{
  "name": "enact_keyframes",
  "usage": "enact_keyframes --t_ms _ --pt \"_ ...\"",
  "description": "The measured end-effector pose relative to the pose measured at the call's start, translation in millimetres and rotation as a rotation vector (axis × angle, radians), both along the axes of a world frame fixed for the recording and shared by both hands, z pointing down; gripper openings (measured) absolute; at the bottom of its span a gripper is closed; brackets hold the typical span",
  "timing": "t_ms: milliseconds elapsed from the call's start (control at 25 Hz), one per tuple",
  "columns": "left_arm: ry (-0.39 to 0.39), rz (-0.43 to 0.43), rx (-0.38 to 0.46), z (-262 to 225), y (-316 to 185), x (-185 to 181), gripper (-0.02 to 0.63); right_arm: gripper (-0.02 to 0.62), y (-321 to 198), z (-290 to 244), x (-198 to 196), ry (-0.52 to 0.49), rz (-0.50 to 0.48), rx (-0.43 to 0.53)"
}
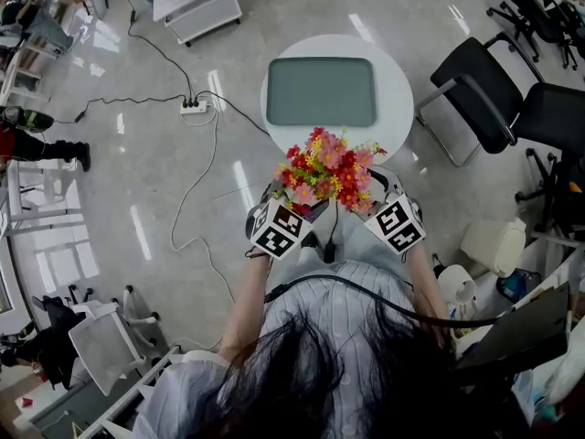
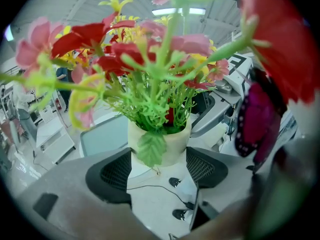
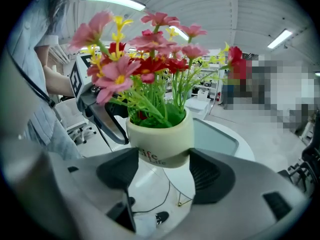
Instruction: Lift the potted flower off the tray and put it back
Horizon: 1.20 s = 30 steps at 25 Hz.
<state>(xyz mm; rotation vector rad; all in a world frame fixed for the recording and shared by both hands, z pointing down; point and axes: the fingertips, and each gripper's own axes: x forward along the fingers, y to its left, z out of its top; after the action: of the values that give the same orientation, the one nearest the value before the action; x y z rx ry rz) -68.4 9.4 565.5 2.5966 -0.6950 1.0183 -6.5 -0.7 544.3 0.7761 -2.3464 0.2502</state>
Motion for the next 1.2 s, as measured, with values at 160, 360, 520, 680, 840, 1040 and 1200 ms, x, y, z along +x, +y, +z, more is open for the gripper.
enact_keyframes --t_ms 160,360,520,680,840,1040,1200 --pt "0.002 -0.052 -0.003 -0.6 -19.2 4.3 0.330 0.311 -23.2 -1.0 4.3 0.009 -0.055 0.011" --pt "-0.009 -0.118 0.001 -1.6 -44.5 2.3 0.330 0.311 -51.4 -0.6 0.2 -0.009 -0.113 0.007" --pt "-0.018 -0.176 0.005 -1.7 -59.2 0.2 0.330 0.311 -70.1 -2.7 -2.2 0.002 -0.179 0.021" --pt "-0.019 -0.235 0.004 1.2 -71.9 1.7 0.330 0.311 -86.8 -0.3 -1.9 0.003 -0.240 0.024" --pt "-0.016 -0.283 -0.007 6.1 -80.9 2.8 0.330 0.311 -98.5 4.8 -1.8 0.008 -0.292 0.018" --pt "-0.021 -0.317 -0.005 11.2 -100.3 4.7 0.330 0.311 -120.5 9.9 -0.9 0.014 -0.342 0.026" --pt "-0.031 -0.357 -0.006 18.0 -110.7 1.3 0.330 0.311 -134.1 17.3 -4.8 0.035 -0.396 0.030"
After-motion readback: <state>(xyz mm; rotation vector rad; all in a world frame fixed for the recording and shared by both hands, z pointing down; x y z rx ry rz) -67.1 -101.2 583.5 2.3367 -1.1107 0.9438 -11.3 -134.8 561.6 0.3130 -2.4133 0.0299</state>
